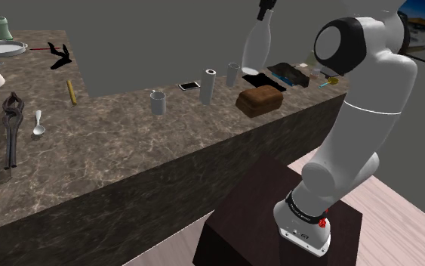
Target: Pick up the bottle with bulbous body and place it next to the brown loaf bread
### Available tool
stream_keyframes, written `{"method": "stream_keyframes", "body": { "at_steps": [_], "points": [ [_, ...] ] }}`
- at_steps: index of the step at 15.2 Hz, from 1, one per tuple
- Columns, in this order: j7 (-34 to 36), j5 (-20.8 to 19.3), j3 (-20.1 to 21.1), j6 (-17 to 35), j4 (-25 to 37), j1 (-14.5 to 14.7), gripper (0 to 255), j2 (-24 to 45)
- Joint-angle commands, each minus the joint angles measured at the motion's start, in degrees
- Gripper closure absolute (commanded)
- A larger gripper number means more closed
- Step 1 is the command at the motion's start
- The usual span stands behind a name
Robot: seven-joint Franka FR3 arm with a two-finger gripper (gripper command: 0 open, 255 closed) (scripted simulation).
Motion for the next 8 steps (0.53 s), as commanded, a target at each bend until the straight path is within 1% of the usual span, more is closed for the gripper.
{"method": "stream_keyframes", "body": {
  "at_steps": [1,8],
  "points": [
    [-0.18,-0.64,0.01,2.91,-5.13,0.56,255,-2.31],
    [-0.30,-1.99,0.29,10.94,-18.02,1.65,255,-7.27]
  ]
}}
